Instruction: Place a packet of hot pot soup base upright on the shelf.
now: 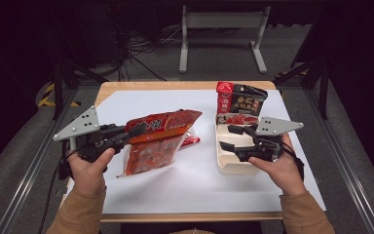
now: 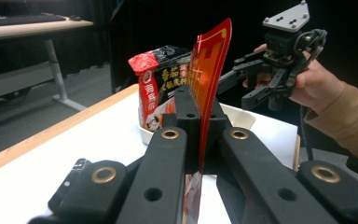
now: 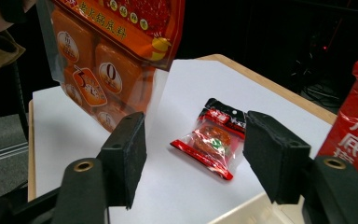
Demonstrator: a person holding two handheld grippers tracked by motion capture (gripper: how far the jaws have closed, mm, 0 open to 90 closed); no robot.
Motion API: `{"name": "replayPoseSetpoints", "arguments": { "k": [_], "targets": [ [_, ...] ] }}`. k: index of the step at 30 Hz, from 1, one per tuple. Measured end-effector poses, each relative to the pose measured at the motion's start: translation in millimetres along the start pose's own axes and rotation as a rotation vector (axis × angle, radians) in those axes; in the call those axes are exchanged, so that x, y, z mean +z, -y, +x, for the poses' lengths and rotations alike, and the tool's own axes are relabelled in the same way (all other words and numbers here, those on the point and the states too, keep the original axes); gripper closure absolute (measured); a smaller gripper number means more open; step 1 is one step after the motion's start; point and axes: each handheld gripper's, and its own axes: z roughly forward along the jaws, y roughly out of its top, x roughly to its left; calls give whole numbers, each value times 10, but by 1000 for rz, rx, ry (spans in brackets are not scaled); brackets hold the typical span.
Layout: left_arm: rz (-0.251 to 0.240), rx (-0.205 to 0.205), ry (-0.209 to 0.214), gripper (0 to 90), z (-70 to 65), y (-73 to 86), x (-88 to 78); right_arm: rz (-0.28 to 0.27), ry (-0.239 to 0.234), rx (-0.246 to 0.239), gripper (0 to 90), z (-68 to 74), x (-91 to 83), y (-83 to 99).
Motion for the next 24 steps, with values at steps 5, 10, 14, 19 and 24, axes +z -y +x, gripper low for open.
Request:
{"name": "replayPoseSetpoints", "arguments": {
  "k": [5, 10, 14, 19, 24],
  "targets": [
    [-9, -1, 24, 899, -32, -19, 50, -13, -14, -6, 371, 36, 64, -16],
    [1, 1, 65, 899, -61, -42, 121, -13, -32, -13, 356, 79, 137, -25],
    [7, 2, 87, 899, -102, -55, 178, -7, -43, -20, 345, 110, 181, -26],
    [2, 3, 105, 899, -138, -73, 218, -6, -54, -29, 333, 138, 248, -11],
    [-1, 5, 125, 899, -158, -83, 261, -8, -59, -33, 319, 155, 313, 13]
  ]
}}
